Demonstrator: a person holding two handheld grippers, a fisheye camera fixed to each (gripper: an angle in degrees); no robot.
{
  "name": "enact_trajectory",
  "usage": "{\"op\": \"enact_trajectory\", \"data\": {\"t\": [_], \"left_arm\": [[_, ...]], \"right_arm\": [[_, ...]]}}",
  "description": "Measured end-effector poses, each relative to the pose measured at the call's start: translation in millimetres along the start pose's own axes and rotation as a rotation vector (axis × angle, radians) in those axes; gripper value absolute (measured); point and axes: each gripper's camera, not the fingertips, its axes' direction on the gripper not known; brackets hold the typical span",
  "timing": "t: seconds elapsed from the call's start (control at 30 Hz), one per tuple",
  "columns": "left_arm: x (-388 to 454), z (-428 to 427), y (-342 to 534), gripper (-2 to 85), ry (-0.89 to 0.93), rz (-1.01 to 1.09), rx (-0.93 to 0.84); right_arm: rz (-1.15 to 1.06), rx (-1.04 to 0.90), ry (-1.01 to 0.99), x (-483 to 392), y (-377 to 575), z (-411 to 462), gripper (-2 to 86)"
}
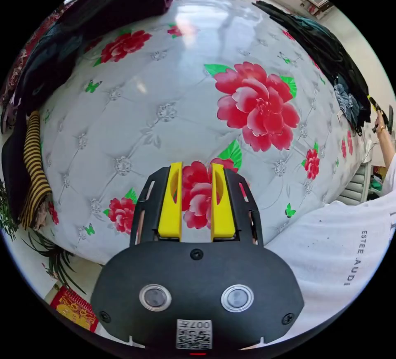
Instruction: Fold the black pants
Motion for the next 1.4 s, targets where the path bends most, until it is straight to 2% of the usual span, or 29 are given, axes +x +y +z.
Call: {"op": "enact_trajectory", "data": {"t": [0.1,0.17,0.23,0.37,0.5,0.6,0.83,0.93,1.0,1.07,1.13,1.2,1.3,1.4], "left_arm": [[22.0,5.9,0.2,10.4,-0.086,0.008,0.003],[21.3,5.6,5.1,9.8,-0.084,-0.022,0.021],[16.4,4.6,9.0,9.3,-0.064,-0.040,0.035],[24.9,-1.4,13.5,6.9,-0.097,-0.003,0.046],[41.8,-20.6,29.8,5.7,-0.040,0.044,0.192],[50.1,-29.0,34.6,6.2,0.021,0.089,0.218],[27.3,-73.9,78.5,6.5,0.123,0.138,0.339],[-10.3,-88.9,108.3,6.5,0.118,0.065,0.365],[-39.7,-98.5,129.2,6.5,0.082,-0.016,0.378],[-80.9,-117.7,160.1,6.5,0.026,-0.151,0.395],[-101.2,-139.2,183.1,6.4,-0.026,-0.217,0.427],[-105.9,-162.6,200.8,6.2,-0.069,-0.220,0.477],[-77.0,-187.6,201.1,6.3,-0.074,-0.100,0.524],[-4.5,-189.4,165.2,7.3,0.043,0.160,0.514]], "right_arm": [[-0.001,-0.079,0.013,39.1,-29.0,28.8,7.8],[-0.019,-0.235,-0.052,44.5,-33.5,63.8,5.9],[-0.032,-0.233,-0.086,41.0,-28.4,59.4,4.2],[-0.107,-0.161,-0.168,20.7,9.0,1.3,0.7],[-0.222,-0.092,-0.315,-16.9,65.2,-79.1,0.0],[-0.245,-0.080,-0.533,-57.2,102.6,-140.7,-0.2],[-0.565,-0.258,-0.995,-304.1,255.7,-249.4,-0.1],[-0.686,-0.388,-1.209,-427.5,329.4,-286.7,0.4],[-0.792,-0.399,-1.312,-496.6,372.3,-325.3,1.1],[-0.999,-0.433,-1.441,-566.0,414.9,-377.4,2.2],[-1.110,-0.433,-1.439,-585.9,428.8,-403.6,2.8],[-1.121,-0.344,-1.349,-576.1,426.1,-411.2,3.2],[-0.946,-0.302,-1.202,-523.5,398.3,-374.3,3.6],[-0.695,-0.330,-1.017,-437.2,372.9,-312.3,3.9]]}}
